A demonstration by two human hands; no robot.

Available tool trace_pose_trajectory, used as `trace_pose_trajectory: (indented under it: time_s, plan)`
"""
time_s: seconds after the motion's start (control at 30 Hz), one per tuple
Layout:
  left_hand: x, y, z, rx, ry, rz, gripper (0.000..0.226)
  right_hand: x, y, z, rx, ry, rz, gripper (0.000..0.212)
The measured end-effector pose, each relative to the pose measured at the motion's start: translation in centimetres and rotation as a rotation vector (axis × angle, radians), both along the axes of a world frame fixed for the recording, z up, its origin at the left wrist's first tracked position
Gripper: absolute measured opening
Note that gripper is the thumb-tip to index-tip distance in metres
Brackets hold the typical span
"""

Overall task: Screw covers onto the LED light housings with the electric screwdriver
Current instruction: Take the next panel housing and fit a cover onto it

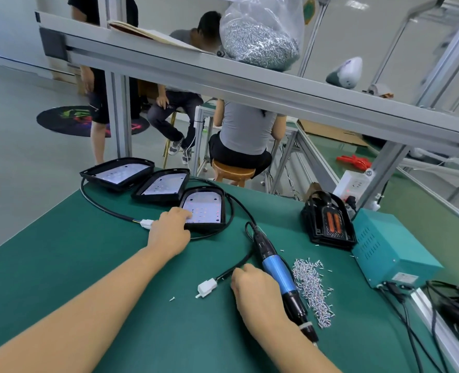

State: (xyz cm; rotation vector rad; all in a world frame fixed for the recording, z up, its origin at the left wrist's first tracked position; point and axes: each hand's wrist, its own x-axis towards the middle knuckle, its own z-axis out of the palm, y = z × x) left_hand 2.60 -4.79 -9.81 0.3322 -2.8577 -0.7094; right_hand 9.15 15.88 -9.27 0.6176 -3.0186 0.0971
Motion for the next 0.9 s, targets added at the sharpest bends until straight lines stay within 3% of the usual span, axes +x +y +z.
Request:
trace_pose_trajectory:
  time_s: [0.17, 0.27, 0.37, 0.53, 0.6, 0.67, 0.77, 0.9]
  plan:
    - [0.2, -0.1, -0.2, 0.068, 0.048, -0.028, 0.039, -0.3, -0.8, 0.1, -0.078, -0.012, -0.034, 0.028]
    - [0.6, -0.1, -0.1, 0.16, 0.139, -0.054, 0.016, -0.1, -1.4, -0.5, -0.219, -0.024, -0.083, 0.026]
    - [1.4, 0.2, 0.0, 0.196, 0.222, -0.07, 0.012, -0.1, -1.9, -0.6, -0.278, -0.01, -0.12, 0.027]
    - [3.1, 0.6, 0.3, 0.241, 0.338, -0.03, 0.013, -0.2, -2.1, 0.7, 0.033, 0.064, -0.076, 0.021]
    - [3.6, 0.6, 0.1, 0.25, 0.345, -0.021, 0.013, 0.2, -2.0, 2.4, 0.106, 0.179, -0.073, 0.019]
    - [3.9, 0.6, 0.0, 0.25, 0.342, -0.022, 0.013, 1.1, -2.5, 2.9, 0.031, 0.284, 0.041, 0.025]
    - [3.9, 0.7, -0.1, 0.23, 0.337, -0.015, 0.015, 3.2, -4.7, 1.4, -0.111, 0.03, 0.4, 0.021]
    - [4.2, 0.6, -0.3, 0.205, 0.335, -0.007, 0.015, 4.0, -6.9, 0.3, -0.058, -0.056, 0.437, 0.029]
